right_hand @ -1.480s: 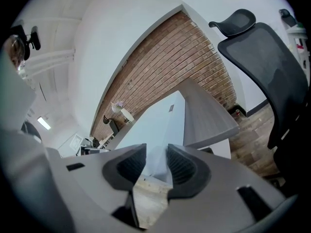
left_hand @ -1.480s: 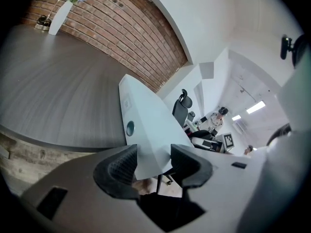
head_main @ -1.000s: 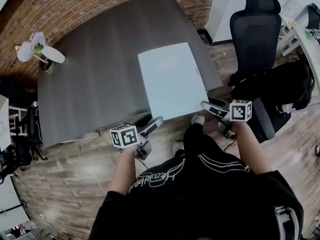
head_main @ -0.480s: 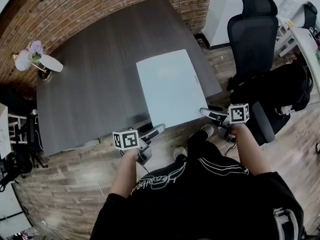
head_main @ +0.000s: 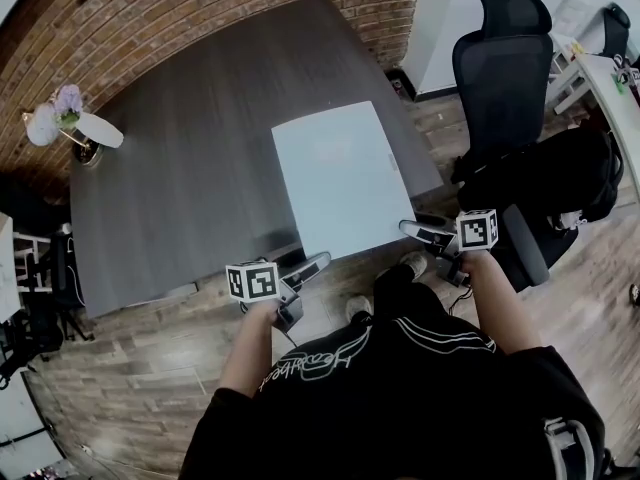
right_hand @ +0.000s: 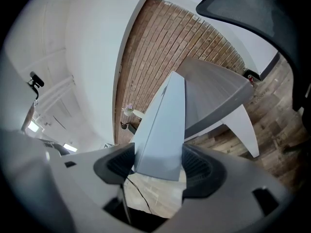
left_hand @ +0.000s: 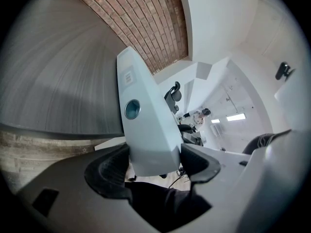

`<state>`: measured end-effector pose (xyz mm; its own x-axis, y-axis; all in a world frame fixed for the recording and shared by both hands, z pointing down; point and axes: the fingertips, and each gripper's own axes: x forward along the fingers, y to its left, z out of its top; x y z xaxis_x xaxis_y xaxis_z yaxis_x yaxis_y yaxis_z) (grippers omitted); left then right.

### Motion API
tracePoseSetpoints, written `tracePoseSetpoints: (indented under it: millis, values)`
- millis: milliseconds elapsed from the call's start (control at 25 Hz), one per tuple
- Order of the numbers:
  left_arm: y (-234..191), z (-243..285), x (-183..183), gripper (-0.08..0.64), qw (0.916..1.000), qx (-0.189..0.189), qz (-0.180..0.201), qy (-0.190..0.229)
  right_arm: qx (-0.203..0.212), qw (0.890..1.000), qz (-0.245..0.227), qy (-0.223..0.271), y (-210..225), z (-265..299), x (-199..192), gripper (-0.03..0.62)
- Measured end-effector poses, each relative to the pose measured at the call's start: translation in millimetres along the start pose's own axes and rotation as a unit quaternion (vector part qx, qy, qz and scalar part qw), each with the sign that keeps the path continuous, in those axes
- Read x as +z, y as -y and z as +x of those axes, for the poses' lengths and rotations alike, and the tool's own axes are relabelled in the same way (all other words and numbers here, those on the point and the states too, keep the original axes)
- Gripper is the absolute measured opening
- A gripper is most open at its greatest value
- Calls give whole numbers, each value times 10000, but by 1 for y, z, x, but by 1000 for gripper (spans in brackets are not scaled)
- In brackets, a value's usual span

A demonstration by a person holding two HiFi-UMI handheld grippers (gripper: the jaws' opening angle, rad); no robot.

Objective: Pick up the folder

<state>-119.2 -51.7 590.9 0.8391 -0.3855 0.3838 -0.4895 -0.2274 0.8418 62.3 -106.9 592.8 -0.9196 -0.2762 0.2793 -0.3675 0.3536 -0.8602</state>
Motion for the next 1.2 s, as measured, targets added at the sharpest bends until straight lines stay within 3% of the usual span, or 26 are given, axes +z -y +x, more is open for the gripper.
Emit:
tracePoseSetpoints:
  millis: [360,560,920,1200]
  values:
    - [4,-5,-7,333,9995,105,180,-257,11,9992,-392,-75,-12,-3,-2,262]
    - [22,-14,5,333,9992,41,398,-92,92,9981,-589,128,-33,-8,11,264]
    - [75,-37,40,333,9913,80,1255,388,350,9918,-1159,418,-83,-22,41,264]
    - [118,-54,56,333,9808,81,1835,654,478,9785,-1902,635,-131,-40,64,264]
